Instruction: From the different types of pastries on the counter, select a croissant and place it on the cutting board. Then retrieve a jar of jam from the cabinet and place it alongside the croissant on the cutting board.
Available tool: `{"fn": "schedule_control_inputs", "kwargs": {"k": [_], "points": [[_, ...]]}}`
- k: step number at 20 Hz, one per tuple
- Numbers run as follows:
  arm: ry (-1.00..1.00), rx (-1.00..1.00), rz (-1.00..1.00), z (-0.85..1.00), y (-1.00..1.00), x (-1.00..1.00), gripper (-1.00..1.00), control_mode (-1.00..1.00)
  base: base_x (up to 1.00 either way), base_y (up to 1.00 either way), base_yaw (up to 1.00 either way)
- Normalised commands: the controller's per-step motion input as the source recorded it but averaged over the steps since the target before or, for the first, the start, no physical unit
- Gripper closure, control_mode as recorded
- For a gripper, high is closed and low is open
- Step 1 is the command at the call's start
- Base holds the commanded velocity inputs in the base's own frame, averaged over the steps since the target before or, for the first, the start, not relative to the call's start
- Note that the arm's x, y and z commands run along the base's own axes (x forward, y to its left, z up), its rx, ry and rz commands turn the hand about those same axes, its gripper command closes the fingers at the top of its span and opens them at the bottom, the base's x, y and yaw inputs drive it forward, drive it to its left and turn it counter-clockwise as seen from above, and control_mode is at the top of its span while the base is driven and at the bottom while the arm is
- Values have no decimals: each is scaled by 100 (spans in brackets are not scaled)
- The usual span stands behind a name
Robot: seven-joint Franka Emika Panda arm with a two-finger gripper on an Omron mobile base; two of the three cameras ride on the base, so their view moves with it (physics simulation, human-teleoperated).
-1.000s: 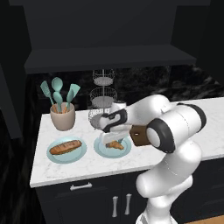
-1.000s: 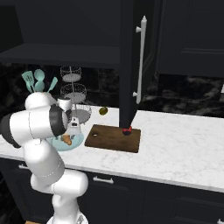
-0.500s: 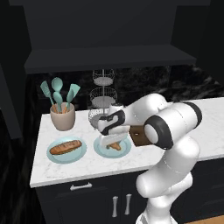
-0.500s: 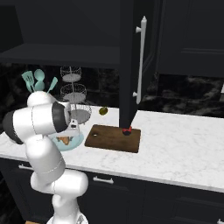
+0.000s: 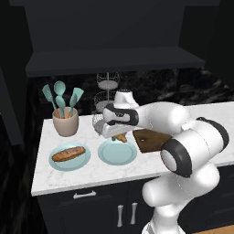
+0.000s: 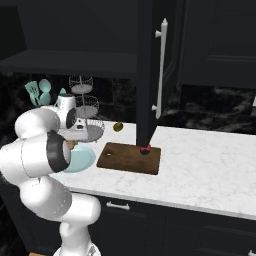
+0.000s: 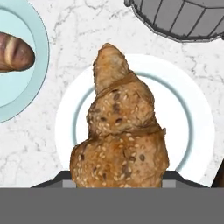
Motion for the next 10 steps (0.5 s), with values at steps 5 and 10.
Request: {"fn": "schedule_control_inputs", "kwargs": {"k": [5, 10], "points": [[0, -7, 1, 89, -74, 9, 100, -100, 0, 0, 0], [0, -9, 4, 69, -100, 9, 100, -100, 0, 0, 0]]}}
